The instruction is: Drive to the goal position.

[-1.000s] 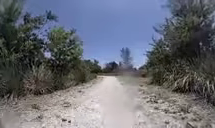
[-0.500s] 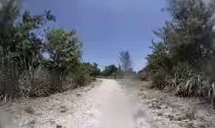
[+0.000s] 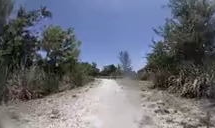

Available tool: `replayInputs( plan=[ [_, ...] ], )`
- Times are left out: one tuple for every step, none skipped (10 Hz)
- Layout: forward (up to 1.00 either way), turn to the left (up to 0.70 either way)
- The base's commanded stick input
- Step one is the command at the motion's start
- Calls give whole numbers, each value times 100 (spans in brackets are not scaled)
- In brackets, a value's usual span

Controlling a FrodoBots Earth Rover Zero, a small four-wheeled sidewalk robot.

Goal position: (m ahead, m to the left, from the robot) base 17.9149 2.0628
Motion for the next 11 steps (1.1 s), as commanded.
replayInputs(
  plan=[
    [45,0],
    [45,0],
    [45,0],
    [45,0],
    [45,0],
    [45,0],
    [45,0],
    [45,0],
    [45,0],
    [45,0],
    [45,0]
  ],
)
